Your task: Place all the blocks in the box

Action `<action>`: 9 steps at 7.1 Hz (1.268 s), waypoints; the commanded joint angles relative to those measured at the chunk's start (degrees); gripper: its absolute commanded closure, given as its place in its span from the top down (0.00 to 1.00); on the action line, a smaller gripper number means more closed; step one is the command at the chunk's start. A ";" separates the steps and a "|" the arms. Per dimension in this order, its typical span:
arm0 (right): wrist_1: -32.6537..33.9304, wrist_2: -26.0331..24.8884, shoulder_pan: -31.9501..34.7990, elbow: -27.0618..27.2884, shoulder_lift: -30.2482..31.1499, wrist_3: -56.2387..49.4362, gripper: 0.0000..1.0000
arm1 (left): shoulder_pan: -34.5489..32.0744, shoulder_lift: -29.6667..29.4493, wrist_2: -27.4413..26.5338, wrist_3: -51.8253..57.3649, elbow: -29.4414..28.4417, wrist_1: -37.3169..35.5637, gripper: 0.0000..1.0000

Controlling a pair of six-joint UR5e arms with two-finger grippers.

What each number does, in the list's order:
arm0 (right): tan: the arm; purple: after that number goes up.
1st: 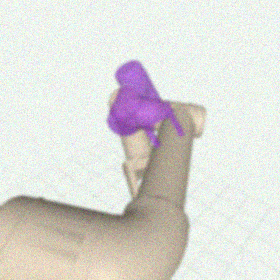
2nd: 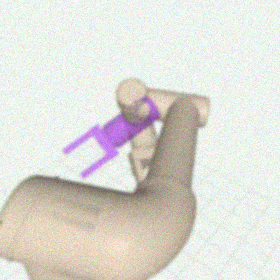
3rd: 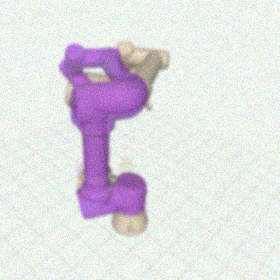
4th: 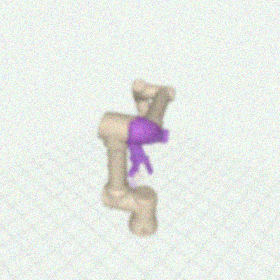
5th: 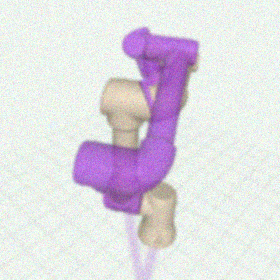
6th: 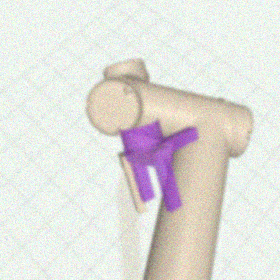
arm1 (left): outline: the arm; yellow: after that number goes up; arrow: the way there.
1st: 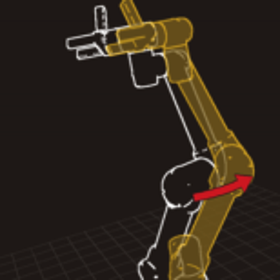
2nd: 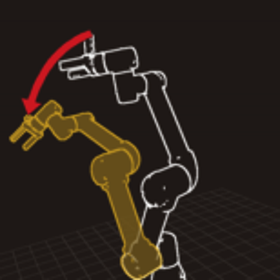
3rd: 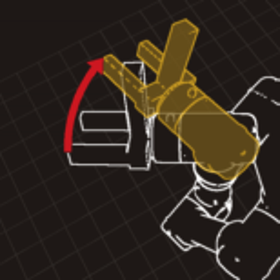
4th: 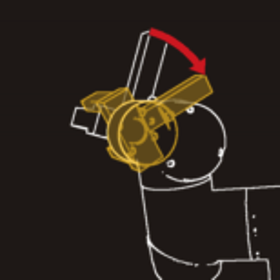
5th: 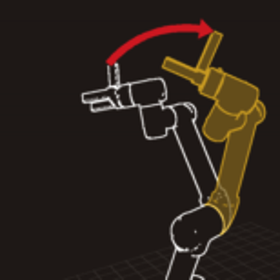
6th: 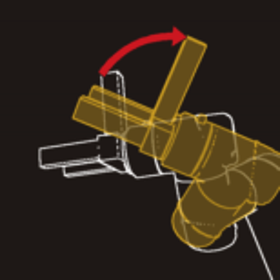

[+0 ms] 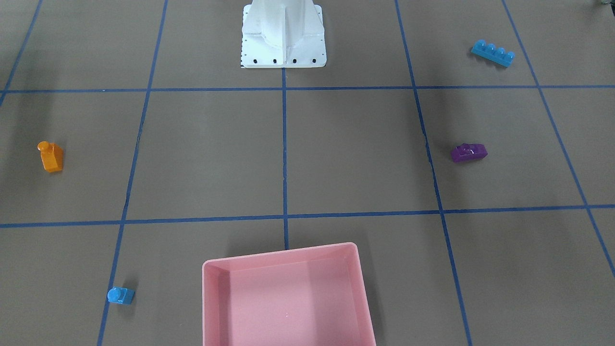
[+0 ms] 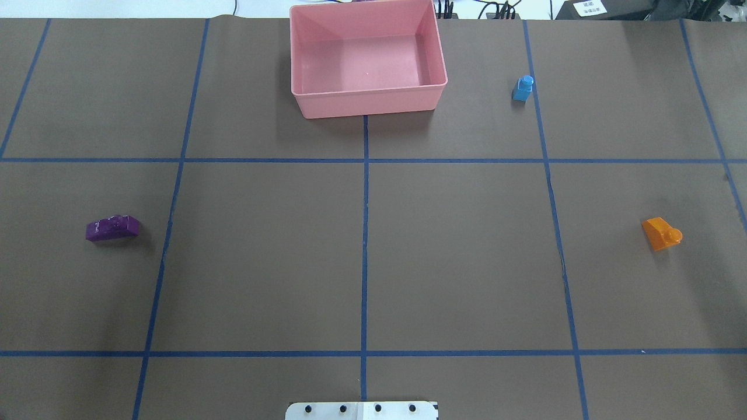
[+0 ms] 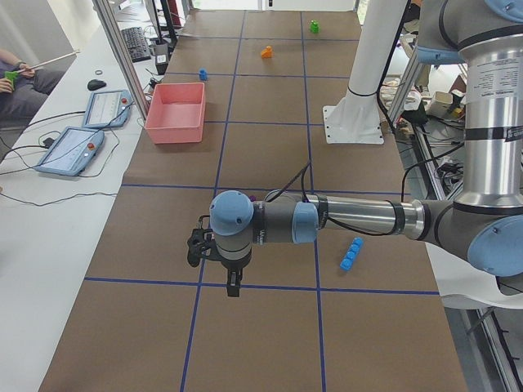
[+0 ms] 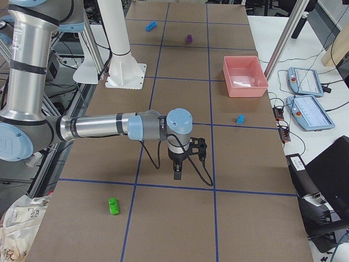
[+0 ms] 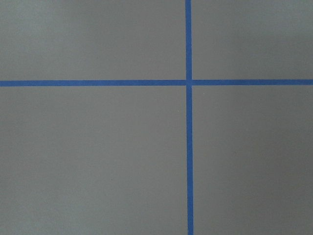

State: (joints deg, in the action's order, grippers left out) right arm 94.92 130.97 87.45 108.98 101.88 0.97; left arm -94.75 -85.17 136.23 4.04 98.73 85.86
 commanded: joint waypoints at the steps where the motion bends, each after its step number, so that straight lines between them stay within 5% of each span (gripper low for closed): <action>1: 0.00 -0.45 0.00 -0.35 -0.36 -0.09 1.00 | 0.09 0.26 0.00 0.09 0.84 0.88 1.00; 6: -1.31 -0.10 -0.09 3.07 -0.89 0.52 1.00 | 0.09 0.18 0.26 -0.88 4.97 1.24 1.00; 9: -17.28 2.51 -0.17 1.59 -2.47 0.97 1.00 | 0.09 -1.05 0.18 -0.70 4.37 10.24 1.00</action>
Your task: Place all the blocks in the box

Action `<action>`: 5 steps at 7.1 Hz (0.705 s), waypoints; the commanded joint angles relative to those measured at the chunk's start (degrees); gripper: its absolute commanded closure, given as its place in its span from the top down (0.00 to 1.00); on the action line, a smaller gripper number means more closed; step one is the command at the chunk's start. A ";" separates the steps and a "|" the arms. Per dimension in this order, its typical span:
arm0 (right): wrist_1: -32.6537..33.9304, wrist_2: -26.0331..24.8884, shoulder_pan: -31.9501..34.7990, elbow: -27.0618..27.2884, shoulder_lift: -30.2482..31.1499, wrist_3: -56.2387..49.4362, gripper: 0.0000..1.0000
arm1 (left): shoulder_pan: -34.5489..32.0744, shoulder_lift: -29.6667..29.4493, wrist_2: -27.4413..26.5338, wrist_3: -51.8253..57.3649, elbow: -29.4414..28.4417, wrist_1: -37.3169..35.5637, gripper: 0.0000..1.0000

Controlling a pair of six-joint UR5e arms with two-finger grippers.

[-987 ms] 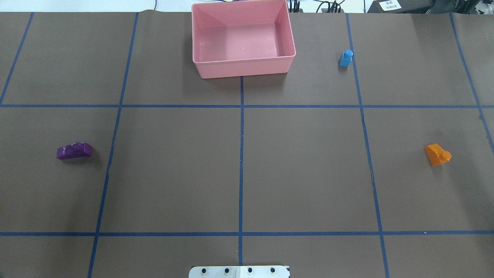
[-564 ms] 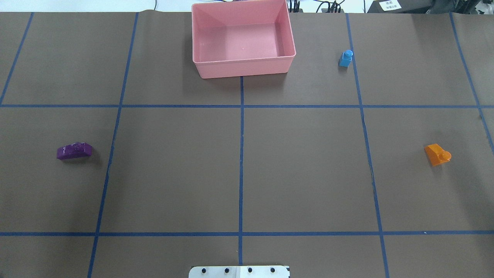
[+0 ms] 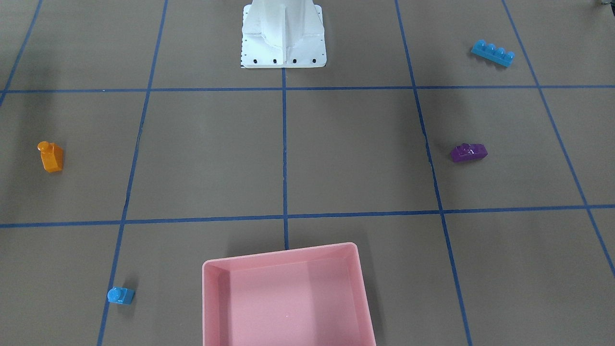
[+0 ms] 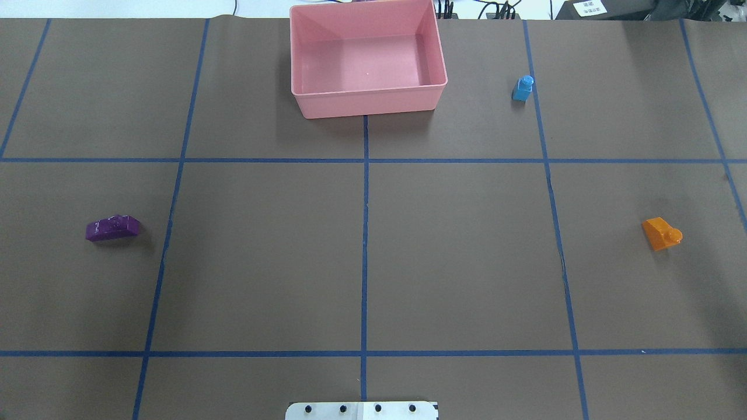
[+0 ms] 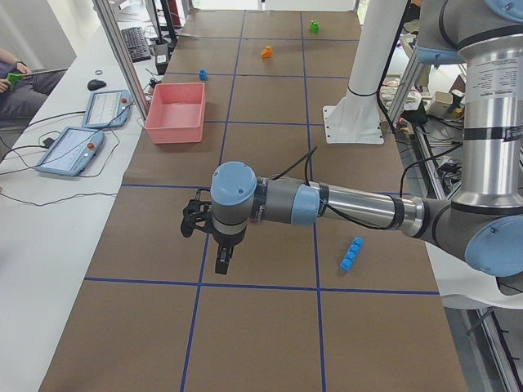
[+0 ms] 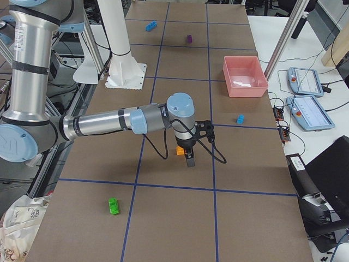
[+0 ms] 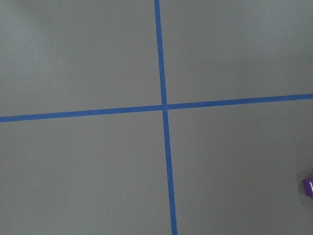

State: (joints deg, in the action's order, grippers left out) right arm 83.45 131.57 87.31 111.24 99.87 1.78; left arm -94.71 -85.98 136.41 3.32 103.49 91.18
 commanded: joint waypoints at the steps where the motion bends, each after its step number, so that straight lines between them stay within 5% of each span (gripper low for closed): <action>1: -6.97 2.02 -0.04 -1.02 -0.90 0.50 1.00 | 0.06 -0.85 0.08 -0.07 -1.43 9.24 1.00; 5: -12.59 3.59 -5.89 -3.13 -3.53 5.30 1.00 | 0.06 -0.94 0.43 -0.07 -1.71 12.01 1.00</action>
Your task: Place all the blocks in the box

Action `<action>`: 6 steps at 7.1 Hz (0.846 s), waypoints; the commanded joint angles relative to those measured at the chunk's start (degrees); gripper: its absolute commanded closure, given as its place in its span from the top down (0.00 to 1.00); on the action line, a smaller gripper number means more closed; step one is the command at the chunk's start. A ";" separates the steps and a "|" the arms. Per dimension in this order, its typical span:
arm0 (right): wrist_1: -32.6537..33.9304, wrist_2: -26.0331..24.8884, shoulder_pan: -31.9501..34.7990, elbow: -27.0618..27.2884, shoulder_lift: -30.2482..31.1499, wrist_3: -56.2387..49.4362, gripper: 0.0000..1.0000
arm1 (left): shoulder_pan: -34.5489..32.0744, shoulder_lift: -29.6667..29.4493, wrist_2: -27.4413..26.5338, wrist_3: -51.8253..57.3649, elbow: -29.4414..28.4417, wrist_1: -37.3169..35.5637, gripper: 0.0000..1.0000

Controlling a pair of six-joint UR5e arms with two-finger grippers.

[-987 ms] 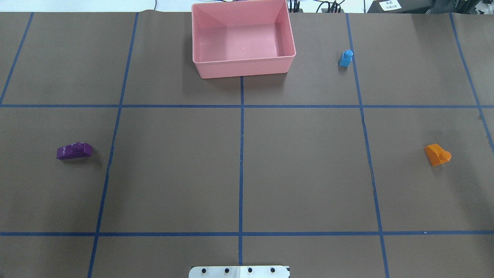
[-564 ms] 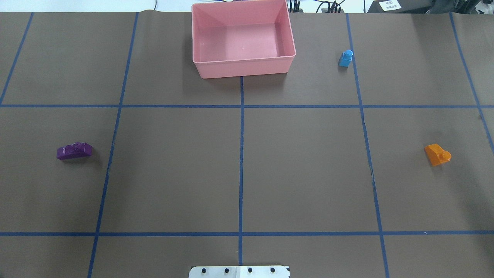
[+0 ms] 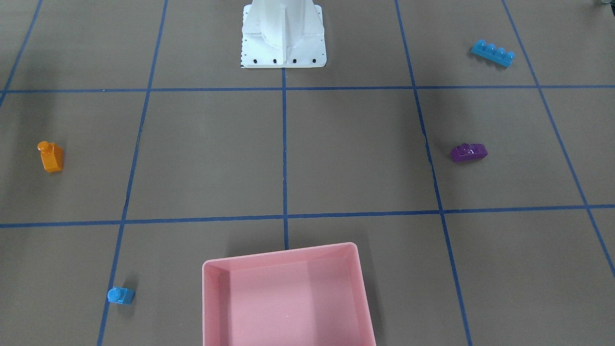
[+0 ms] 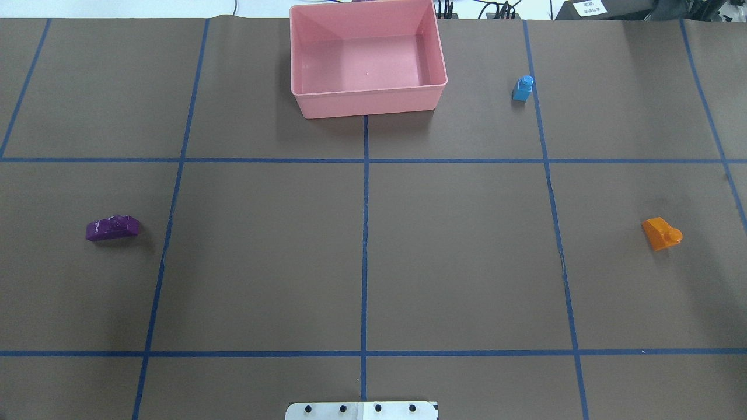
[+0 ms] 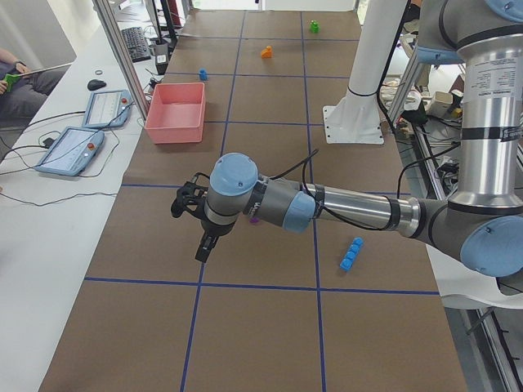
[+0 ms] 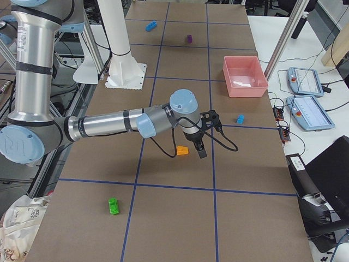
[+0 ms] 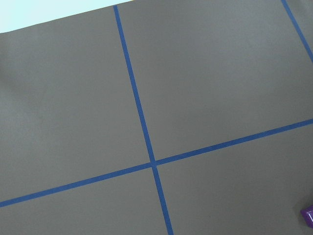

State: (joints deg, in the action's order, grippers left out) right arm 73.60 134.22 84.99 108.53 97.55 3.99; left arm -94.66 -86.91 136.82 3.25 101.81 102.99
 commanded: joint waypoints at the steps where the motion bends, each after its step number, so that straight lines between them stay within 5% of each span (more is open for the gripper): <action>1: -3.02 1.13 -7.96 -1.30 -1.48 6.26 1.00 | 0.00 -0.10 0.02 0.00 0.05 0.28 1.00; 2: -3.46 0.43 -13.14 -1.22 -1.48 15.69 1.00 | 0.00 -0.10 0.02 0.00 0.05 0.28 1.00; 4: -11.15 -9.54 -21.76 -2.00 2.01 26.81 1.00 | 0.00 -0.10 0.11 0.09 0.14 0.37 1.00; 6: -20.12 -10.12 -25.74 -7.96 2.21 31.32 0.99 | 0.00 -0.10 0.11 0.09 0.23 0.37 1.00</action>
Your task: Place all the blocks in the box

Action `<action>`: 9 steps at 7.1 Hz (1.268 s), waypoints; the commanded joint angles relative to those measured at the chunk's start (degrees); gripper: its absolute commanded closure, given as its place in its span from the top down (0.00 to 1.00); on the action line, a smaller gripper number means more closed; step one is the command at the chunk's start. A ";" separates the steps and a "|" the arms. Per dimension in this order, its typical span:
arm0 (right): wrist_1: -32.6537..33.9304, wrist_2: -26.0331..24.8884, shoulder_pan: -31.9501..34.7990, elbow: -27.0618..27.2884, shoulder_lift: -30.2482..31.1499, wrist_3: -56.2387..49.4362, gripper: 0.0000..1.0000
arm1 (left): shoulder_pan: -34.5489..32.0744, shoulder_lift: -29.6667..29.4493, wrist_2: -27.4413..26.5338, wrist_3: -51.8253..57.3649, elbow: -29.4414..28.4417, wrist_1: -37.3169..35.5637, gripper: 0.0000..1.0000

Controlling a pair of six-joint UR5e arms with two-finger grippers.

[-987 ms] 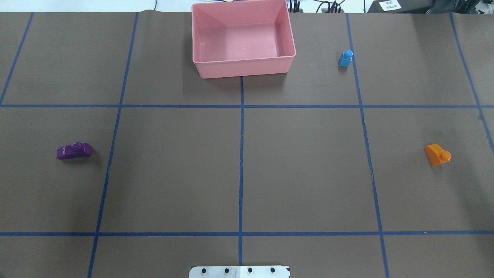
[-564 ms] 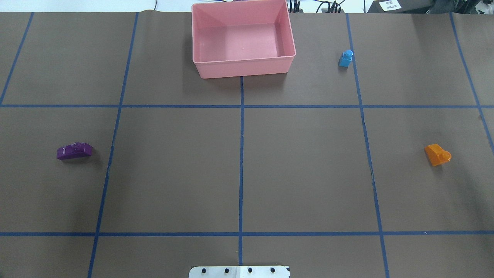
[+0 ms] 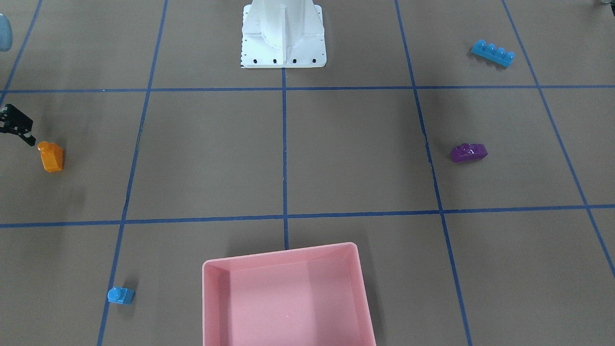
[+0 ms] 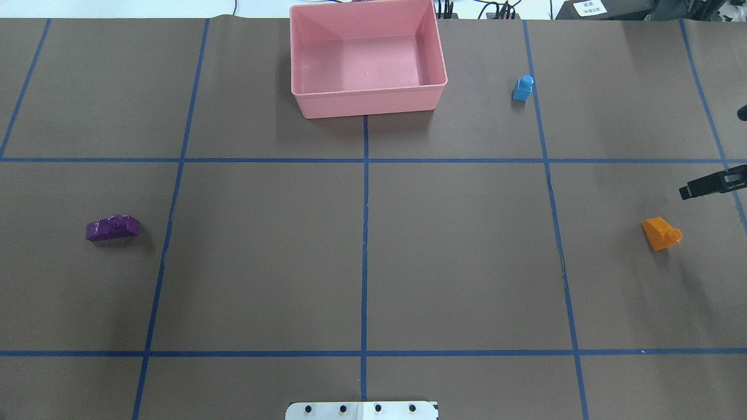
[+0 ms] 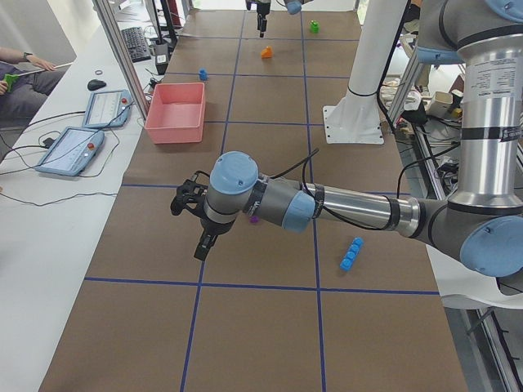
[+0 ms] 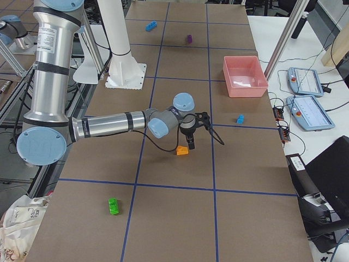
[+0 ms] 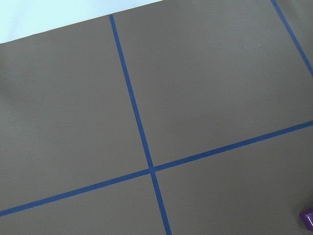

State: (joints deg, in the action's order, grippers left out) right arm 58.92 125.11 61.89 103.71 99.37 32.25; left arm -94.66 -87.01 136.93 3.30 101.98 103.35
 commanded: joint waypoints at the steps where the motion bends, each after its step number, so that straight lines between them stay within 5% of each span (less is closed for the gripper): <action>1: -8.09 -1.01 -3.52 -5.86 0.38 3.25 0.99 | 0.00 0.00 0.00 -0.05 0.07 0.01 1.00; 5: -8.29 -5.39 -8.88 -6.15 1.35 3.25 0.92 | 0.00 0.00 0.00 -0.05 0.07 0.01 1.00; 7: -8.20 -5.40 -9.50 -6.50 1.61 3.25 0.63 | 0.00 0.00 0.00 -0.05 0.07 0.01 1.00; 9: -7.94 -5.31 -9.59 -6.50 1.70 3.17 0.00 | 0.00 0.00 0.00 0.04 0.06 0.01 1.00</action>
State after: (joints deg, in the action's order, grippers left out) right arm 50.85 119.80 52.42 97.23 101.01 35.45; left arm -94.66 -87.01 136.93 3.32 102.00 103.36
